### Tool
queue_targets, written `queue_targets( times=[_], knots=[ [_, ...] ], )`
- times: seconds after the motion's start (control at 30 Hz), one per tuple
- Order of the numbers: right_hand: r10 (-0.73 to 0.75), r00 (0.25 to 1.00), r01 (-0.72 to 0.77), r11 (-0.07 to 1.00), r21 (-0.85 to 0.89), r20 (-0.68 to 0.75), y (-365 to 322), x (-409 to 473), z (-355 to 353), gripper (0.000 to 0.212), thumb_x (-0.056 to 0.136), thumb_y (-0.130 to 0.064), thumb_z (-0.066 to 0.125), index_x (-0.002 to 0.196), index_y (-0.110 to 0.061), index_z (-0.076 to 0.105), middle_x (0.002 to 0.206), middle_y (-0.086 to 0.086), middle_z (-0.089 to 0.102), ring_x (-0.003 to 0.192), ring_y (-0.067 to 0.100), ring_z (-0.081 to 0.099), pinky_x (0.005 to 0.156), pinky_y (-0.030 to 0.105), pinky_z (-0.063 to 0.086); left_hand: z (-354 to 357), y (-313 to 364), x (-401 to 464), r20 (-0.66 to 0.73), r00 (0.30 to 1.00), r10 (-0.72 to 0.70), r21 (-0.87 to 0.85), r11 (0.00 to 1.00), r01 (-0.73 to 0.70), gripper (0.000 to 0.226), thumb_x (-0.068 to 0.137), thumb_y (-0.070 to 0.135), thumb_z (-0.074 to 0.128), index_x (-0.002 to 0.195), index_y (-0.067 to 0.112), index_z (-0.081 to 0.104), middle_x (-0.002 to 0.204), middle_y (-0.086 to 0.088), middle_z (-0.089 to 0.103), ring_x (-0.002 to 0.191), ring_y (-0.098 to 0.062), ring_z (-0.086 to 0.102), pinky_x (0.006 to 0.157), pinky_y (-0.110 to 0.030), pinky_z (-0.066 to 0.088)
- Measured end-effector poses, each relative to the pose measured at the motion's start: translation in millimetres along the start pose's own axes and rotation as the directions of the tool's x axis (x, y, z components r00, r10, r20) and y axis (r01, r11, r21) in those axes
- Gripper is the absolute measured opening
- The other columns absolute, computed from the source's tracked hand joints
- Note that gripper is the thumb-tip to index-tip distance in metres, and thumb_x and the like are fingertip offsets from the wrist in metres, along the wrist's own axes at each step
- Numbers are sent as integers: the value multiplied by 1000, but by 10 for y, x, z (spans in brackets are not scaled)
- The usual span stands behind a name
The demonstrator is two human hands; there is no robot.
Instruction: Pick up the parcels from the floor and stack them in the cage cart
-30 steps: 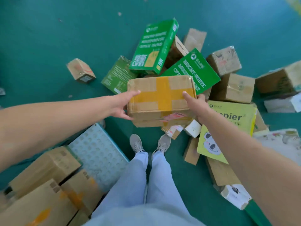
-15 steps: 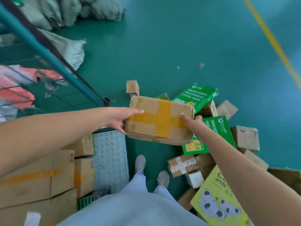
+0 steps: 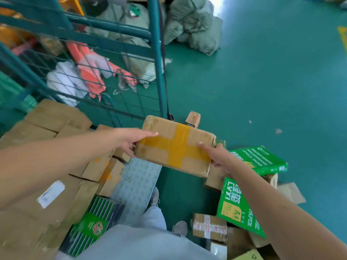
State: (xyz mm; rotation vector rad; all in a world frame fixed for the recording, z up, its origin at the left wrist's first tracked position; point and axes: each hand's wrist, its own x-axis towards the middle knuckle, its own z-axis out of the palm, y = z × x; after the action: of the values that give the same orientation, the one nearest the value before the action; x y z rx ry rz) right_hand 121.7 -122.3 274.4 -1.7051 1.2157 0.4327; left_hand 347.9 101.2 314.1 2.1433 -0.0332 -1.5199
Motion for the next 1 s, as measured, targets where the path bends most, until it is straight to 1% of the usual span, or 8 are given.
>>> queue_targets(
  times=[0.23, 0.33, 0.43, 0.6, 0.67, 0.8, 0.93, 1.0],
  knots=[
    [-87, 989, 104, 984, -143, 122, -718, 108, 525, 87, 88, -79, 54, 143, -14, 35, 108, 3, 63, 92, 20, 66, 92, 42, 57, -559, -599, -176, -98, 995, -34, -211, 977, 12, 98, 74, 68, 77, 153, 25, 39, 152, -12, 47, 131, -35, 52, 108, -54, 49],
    [-82, 982, 113, 976, -185, 168, -972, 197, 780, 94, 84, -81, 56, 146, -13, 35, 116, 4, 65, 95, 21, 68, 88, 42, 56, -771, -789, -155, -190, 982, -10, -248, 968, -39, 89, 89, 58, 71, 158, 24, 28, 160, -10, 37, 141, -35, 42, 109, -57, 48],
    [-77, 972, 131, 963, -235, 224, -1299, 317, 1125, 89, 84, -80, 57, 142, -13, 45, 115, 4, 68, 96, 22, 69, 86, 40, 55, -1108, -977, -87, -256, 967, 1, -322, 943, -86, 100, 92, 49, 73, 164, 24, 9, 168, -6, 25, 147, -31, 37, 112, -58, 42],
    [-21, 942, 138, 935, -328, 336, -1790, 516, 1601, 106, 58, -95, 51, 131, -20, 61, 108, 1, 74, 102, 22, 70, 98, 41, 55, -1775, -1161, 59, -355, 935, 24, -310, 940, -142, 99, 90, 53, 71, 164, 31, 10, 166, 1, 29, 142, -29, 44, 115, -55, 40],
    [-1, 935, 118, 943, -310, 354, -1972, 583, 1774, 98, 66, -91, 53, 134, -20, 61, 110, 1, 74, 104, 20, 71, 97, 39, 56, -2033, -1209, 149, -394, 918, 49, -262, 951, -163, 101, 84, 61, 72, 162, 29, 18, 162, 3, 35, 138, -27, 48, 112, -48, 44],
    [13, 922, 66, 979, -191, 388, -2315, 711, 2105, 66, 95, -64, 59, 137, -13, 56, 119, 7, 69, 106, 20, 68, 89, 33, 57, -2448, -1234, 299, -476, 873, 108, -155, 967, -204, 72, 99, 41, 65, 158, 21, 28, 152, -1, 45, 129, -24, 51, 100, -35, 44],
    [56, 917, -35, 997, -62, 395, -2605, 820, 2351, 49, 98, -49, 65, 129, -12, 57, 118, 12, 69, 106, 24, 69, 79, 31, 57, -2777, -1233, 441, -514, 850, 118, -114, 972, -205, 66, 102, 32, 61, 158, 21, 28, 137, 6, 46, 114, -18, 47, 91, -33, 40],
    [75, 908, -81, 997, -3, 411, -2716, 871, 2449, 41, 98, -44, 67, 124, -13, 58, 117, 12, 70, 107, 26, 69, 77, 31, 57, -2917, -1210, 504, -539, 832, 131, -68, 978, -198, 63, 102, 31, 61, 156, 20, 31, 148, -3, 46, 118, -19, 47, 88, -31, 37]
  ],
)
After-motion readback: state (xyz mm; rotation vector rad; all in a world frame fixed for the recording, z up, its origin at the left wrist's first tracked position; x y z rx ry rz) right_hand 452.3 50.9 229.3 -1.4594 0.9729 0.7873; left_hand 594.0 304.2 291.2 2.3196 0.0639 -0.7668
